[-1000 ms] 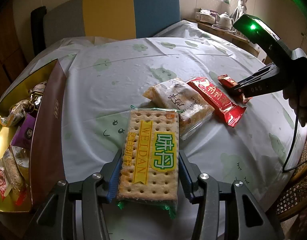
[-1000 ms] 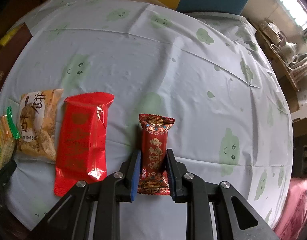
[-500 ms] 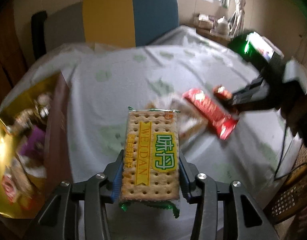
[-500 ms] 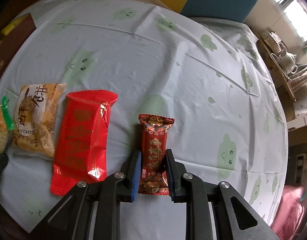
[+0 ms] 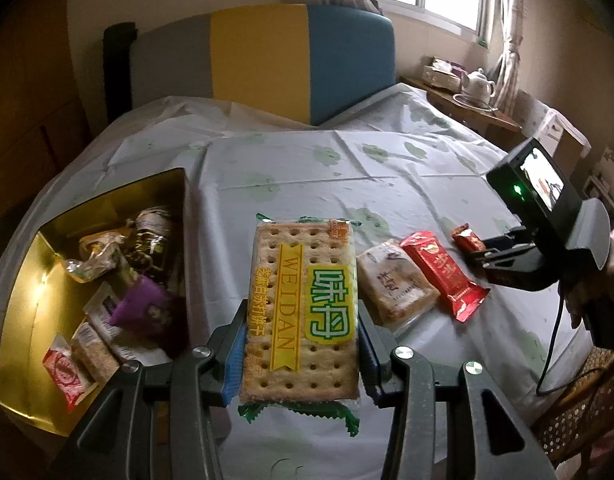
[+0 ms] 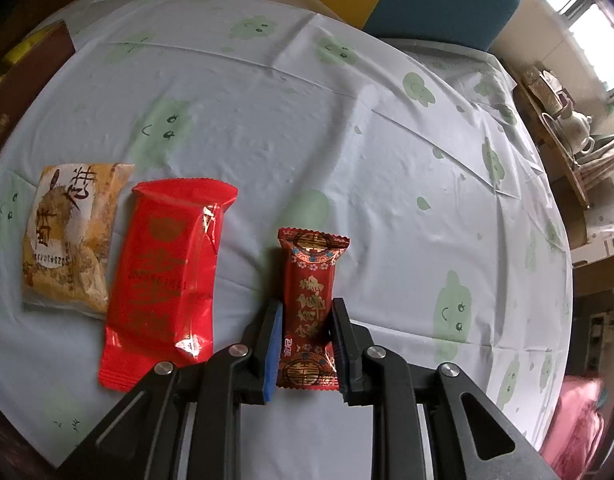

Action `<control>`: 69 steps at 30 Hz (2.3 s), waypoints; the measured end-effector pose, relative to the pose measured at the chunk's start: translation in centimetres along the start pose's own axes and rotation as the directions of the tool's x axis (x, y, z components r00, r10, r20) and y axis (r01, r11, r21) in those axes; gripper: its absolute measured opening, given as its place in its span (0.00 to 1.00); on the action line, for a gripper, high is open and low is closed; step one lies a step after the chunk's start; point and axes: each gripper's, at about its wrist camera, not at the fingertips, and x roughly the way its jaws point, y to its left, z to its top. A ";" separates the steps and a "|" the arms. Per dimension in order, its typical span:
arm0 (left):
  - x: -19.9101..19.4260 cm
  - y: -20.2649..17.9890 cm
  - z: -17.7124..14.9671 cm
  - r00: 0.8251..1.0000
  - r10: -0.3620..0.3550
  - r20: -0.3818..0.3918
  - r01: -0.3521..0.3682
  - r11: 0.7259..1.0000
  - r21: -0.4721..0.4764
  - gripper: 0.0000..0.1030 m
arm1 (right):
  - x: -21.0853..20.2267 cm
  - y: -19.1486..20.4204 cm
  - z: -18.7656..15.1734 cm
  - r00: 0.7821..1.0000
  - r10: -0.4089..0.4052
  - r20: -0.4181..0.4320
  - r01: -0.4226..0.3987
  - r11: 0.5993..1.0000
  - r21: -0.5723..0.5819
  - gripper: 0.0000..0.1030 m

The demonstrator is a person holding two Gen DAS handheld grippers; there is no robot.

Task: Organize snacks
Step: 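Lift the cracker pack with the left gripper while the right gripper holds the red cake, then carry the WEIDAN cracker pack into the gold tray and open the left gripper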

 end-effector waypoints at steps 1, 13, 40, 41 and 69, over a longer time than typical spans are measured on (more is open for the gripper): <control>-0.1 0.2 0.0 1.000 0.003 0.002 -0.003 1.000 -0.002 0.46 | 0.0 0.0 0.0 1.000 -0.001 0.001 0.001 1.000 -0.001 0.23; -0.9 2.3 0.0 0.999 0.033 0.015 -0.032 0.998 -0.049 0.46 | -0.1 0.2 -0.1 1.000 -0.007 0.005 0.007 1.000 -0.014 0.23; -3.1 19.3 -1.3 0.987 0.158 -0.035 -0.151 0.828 -0.541 0.46 | -0.3 0.4 -0.3 1.000 -0.020 0.013 0.020 0.999 -0.029 0.23; -3.5 20.6 -1.6 0.984 0.173 -0.034 -0.161 0.804 -0.573 0.46 | -0.3 0.4 -0.3 1.000 -0.020 0.013 0.021 0.999 -0.030 0.23; 2.7 27.5 -1.5 0.988 0.033 -0.148 -0.135 0.638 -0.758 0.48 | -0.6 0.6 -0.4 0.999 -0.040 0.021 0.041 0.998 -0.049 0.23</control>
